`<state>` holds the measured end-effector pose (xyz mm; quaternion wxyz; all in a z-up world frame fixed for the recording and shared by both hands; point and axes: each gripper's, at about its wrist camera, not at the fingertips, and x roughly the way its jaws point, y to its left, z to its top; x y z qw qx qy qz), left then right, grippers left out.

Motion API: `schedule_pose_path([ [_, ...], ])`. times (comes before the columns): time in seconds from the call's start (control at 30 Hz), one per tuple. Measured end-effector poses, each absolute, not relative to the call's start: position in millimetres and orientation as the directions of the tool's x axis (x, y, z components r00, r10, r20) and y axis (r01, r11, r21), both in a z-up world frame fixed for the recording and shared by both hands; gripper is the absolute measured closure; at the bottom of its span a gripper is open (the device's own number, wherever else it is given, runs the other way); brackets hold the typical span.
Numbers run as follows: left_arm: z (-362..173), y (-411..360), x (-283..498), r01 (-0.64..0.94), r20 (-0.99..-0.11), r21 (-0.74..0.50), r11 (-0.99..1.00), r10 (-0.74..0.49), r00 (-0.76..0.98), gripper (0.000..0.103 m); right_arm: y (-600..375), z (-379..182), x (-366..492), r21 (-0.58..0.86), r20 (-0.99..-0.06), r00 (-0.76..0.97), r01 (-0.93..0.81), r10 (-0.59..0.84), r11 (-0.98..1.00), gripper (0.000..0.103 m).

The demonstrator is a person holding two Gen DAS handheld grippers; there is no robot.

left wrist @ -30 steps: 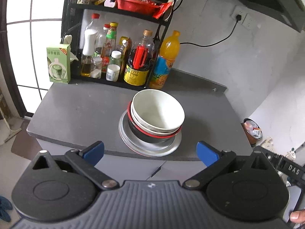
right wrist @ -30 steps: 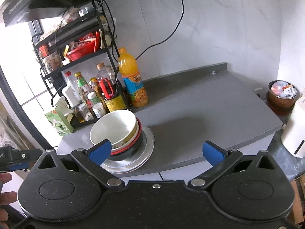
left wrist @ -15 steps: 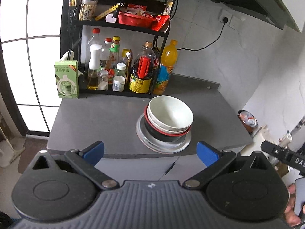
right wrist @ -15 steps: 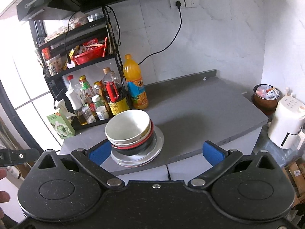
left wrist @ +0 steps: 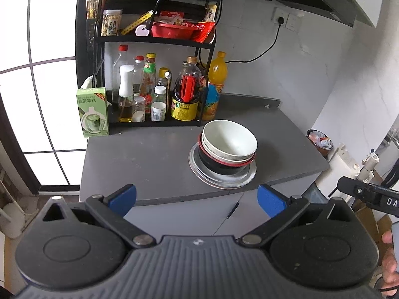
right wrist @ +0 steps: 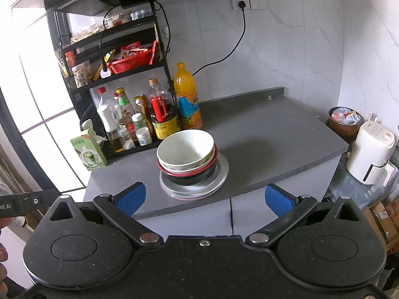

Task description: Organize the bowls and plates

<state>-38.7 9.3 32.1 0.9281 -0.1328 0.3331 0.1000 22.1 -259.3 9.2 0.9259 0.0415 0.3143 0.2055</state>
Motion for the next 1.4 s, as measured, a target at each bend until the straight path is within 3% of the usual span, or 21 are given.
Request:
schedule_pose_path([
  [1.4, 34, 3, -73, -0.194, -0.637, -0.147, 0.97, 0.057, 0.769, 0.001, -264, 9, -25, 0.164, -0.579, 0.732, -0.329, 0.36, 0.93, 0.0],
])
